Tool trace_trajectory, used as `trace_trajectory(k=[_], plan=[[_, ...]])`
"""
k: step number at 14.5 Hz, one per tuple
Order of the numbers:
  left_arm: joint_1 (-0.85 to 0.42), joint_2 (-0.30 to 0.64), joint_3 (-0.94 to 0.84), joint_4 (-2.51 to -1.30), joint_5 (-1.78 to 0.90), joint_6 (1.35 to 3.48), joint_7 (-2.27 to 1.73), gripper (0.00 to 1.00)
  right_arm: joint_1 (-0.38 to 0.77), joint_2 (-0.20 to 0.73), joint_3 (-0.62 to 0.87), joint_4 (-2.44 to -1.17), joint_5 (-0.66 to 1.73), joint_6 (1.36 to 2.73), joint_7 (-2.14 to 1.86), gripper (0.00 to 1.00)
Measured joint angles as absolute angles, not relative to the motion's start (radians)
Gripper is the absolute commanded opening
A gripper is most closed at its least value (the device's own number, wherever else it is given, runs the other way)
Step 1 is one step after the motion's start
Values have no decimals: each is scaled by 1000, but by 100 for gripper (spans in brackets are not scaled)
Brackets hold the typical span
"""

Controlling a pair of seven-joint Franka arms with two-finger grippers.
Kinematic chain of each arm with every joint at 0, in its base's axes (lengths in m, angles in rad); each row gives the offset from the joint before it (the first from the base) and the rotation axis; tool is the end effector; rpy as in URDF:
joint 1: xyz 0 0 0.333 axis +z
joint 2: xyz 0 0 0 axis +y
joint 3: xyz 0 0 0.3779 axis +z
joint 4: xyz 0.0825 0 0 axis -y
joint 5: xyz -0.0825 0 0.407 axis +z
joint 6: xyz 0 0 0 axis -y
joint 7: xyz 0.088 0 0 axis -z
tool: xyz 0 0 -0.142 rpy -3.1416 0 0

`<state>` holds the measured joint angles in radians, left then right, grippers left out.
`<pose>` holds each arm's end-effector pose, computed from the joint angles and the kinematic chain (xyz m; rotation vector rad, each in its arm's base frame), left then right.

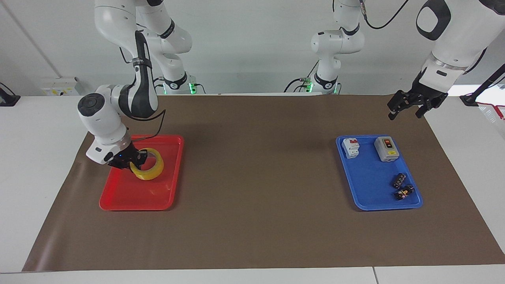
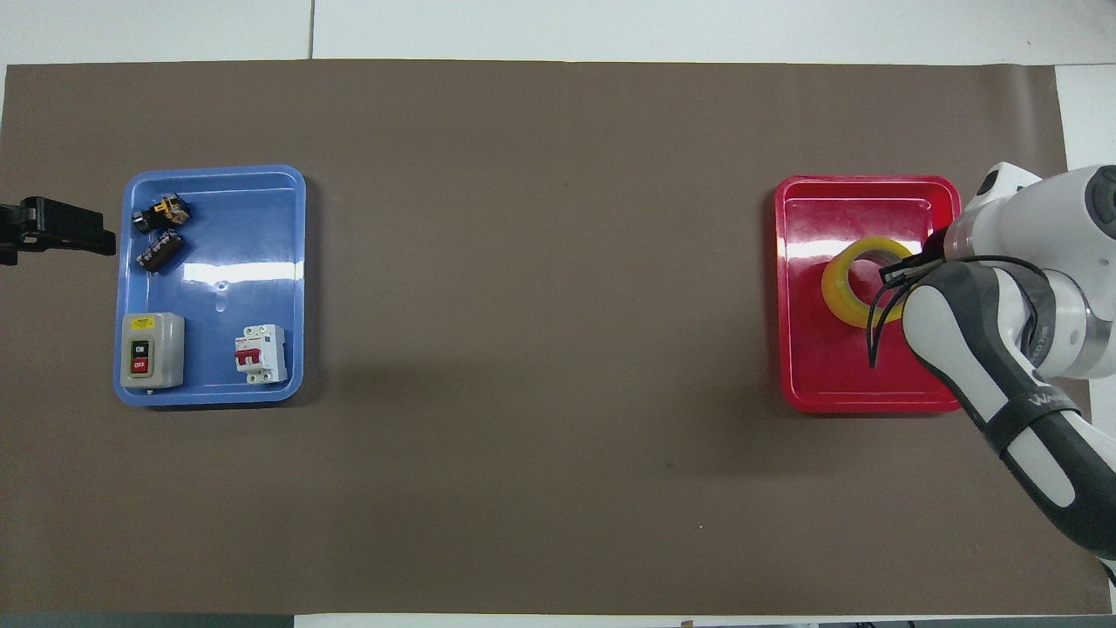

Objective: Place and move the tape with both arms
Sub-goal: 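Lower the tape into the red tray and open the right gripper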

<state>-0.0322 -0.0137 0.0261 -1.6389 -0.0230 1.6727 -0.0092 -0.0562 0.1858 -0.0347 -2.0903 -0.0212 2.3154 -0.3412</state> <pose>0.5828 -0.0065 0.6346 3.1171 0.0076 0.0738 0.6052 -0.0556 0.3498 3.0837 0.4111 0.0524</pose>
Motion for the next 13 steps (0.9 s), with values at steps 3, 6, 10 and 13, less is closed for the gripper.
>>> trace_trajectory(k=[3,6,10,13], plan=[[-32,-14,26,-1639,-23,1673,-9,100,-63,178,-35,-2138,-21,2357,-349,0],[-32,-14,26,-1639,-23,1673,-9,100,-73,178,-35,-2161,-21,2380,-364,0],[-32,-14,26,-1639,-23,1673,-9,100,-92,178,-35,-2185,-21,2418,-386,0],[-32,-14,26,-1639,-23,1673,-9,100,-98,182,-35,-2190,-21,2420,-386,56]])
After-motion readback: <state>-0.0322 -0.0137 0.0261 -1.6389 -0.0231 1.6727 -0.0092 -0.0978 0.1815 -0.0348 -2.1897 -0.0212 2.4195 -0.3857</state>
